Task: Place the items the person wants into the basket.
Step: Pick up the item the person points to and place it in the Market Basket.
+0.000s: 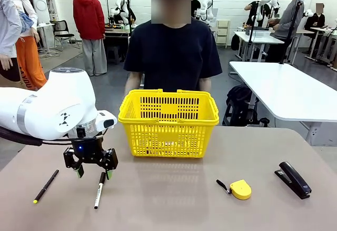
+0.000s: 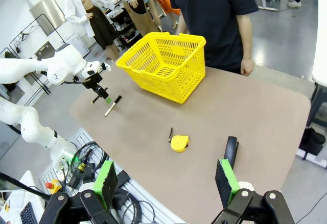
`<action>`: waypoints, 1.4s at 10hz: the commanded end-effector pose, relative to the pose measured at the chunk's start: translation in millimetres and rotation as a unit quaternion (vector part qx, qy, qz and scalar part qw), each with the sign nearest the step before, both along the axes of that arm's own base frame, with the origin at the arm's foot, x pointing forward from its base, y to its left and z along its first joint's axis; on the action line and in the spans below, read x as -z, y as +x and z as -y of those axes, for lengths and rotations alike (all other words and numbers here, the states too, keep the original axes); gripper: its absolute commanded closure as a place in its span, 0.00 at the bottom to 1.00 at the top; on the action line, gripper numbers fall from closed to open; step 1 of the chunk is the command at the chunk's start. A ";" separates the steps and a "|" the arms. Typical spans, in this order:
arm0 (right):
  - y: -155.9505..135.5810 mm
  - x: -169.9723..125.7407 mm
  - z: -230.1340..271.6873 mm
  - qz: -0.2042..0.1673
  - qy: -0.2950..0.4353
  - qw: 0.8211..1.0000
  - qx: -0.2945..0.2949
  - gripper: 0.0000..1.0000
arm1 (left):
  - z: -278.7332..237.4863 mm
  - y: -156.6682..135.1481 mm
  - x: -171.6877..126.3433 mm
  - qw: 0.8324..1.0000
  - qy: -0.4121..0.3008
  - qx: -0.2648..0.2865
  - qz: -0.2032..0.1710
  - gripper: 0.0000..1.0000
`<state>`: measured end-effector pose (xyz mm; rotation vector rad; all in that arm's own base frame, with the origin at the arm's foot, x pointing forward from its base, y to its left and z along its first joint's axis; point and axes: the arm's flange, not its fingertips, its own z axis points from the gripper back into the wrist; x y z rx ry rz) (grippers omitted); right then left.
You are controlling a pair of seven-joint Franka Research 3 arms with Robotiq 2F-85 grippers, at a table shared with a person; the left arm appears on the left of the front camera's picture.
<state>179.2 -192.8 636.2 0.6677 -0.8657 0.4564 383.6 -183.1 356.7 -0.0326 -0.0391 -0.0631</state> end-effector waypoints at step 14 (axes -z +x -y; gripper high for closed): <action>2.3 0.7 -1.1 0.009 0.006 1.000 -0.009 0.00 | 19.1 20.3 52.7 0.998 0.033 -0.048 -0.016 0.49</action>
